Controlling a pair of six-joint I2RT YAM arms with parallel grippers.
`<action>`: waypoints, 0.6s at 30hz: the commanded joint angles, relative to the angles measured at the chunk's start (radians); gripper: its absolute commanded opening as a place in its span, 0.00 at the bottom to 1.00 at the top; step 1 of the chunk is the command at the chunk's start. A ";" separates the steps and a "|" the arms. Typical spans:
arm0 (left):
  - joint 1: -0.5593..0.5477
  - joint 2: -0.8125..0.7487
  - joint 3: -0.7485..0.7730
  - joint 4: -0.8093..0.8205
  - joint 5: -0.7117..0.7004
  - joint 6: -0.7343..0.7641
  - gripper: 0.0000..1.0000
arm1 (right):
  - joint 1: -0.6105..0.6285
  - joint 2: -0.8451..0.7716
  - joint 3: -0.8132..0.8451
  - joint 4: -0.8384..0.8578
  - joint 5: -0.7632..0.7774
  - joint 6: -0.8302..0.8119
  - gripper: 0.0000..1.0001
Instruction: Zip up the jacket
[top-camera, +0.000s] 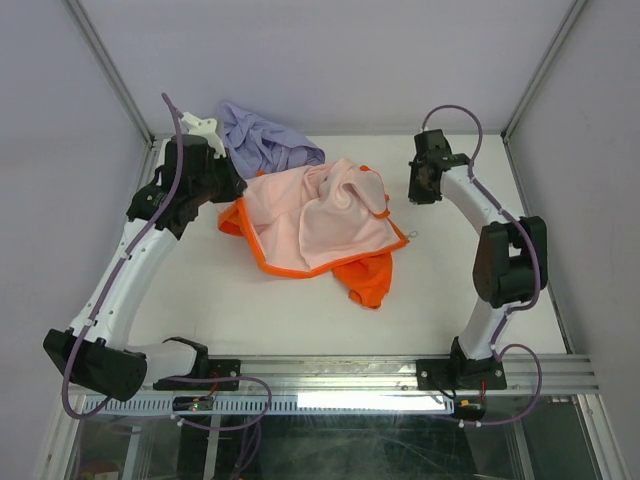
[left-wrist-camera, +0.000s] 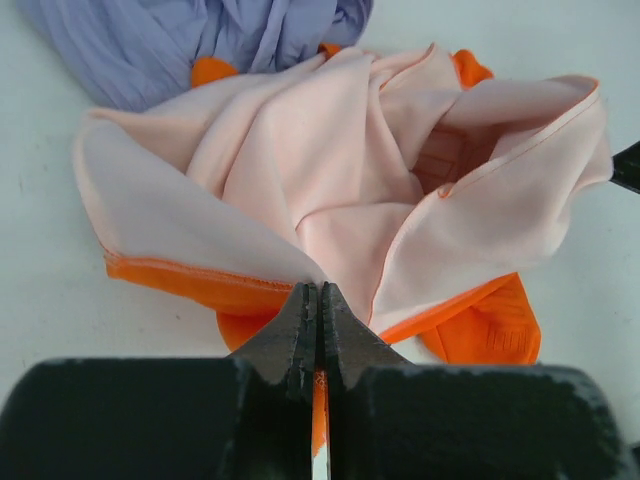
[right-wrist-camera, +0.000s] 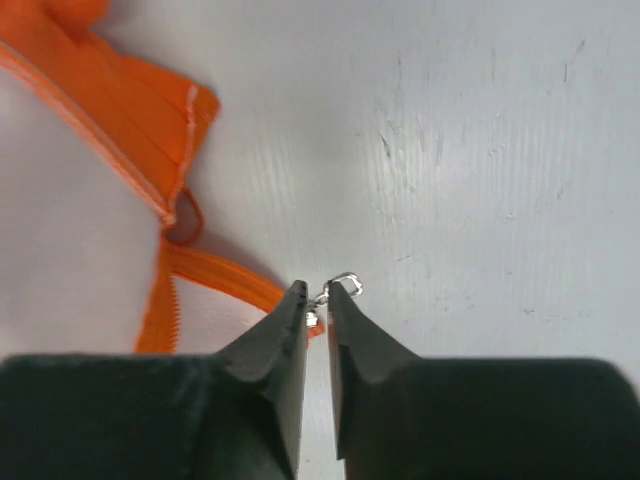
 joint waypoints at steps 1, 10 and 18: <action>0.006 0.017 0.109 0.045 0.037 0.061 0.00 | 0.004 -0.048 0.084 -0.086 -0.125 -0.128 0.27; 0.005 -0.018 0.030 0.044 0.080 0.049 0.00 | 0.037 -0.054 -0.131 0.066 -0.223 -0.258 0.56; 0.005 -0.035 -0.011 0.044 0.091 0.045 0.00 | 0.096 0.043 -0.143 0.183 -0.171 -0.354 0.65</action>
